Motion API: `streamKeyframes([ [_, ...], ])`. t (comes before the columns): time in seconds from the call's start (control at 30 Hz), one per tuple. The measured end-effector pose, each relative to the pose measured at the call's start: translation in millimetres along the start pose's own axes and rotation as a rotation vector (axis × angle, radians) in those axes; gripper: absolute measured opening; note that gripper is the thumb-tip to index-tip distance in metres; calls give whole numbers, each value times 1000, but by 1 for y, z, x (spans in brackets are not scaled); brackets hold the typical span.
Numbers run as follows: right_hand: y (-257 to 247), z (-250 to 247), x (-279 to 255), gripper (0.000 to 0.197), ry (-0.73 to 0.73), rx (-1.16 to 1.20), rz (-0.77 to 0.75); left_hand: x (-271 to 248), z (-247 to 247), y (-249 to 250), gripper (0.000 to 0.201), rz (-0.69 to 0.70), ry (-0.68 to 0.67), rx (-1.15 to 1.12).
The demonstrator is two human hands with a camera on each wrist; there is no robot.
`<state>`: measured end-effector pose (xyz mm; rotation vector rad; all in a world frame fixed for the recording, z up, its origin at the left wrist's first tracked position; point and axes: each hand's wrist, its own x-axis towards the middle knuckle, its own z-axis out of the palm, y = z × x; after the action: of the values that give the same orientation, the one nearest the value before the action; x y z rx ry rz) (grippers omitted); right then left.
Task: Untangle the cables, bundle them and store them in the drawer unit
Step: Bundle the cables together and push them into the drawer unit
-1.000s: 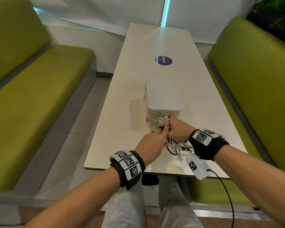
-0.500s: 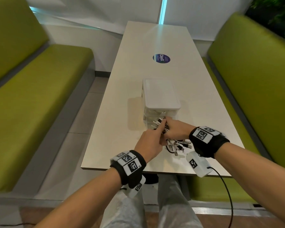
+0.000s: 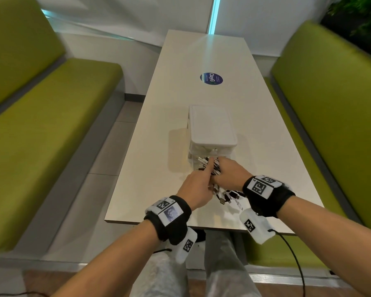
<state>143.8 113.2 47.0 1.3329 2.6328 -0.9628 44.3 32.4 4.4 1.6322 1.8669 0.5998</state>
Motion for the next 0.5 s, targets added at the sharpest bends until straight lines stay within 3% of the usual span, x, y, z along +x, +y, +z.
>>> streamKeyframes([
  [0.13,2,2,0,28,84,142,52,1,0,-2,100,-8,-28,-107],
  [0.37,3,-5,10,68,-135,-101,206,-2,6,2,104,-42,-97,-264],
  [0.5,1,-2,12,62,-123,-97,243,-1,8,0,104,-41,-99,-301],
])
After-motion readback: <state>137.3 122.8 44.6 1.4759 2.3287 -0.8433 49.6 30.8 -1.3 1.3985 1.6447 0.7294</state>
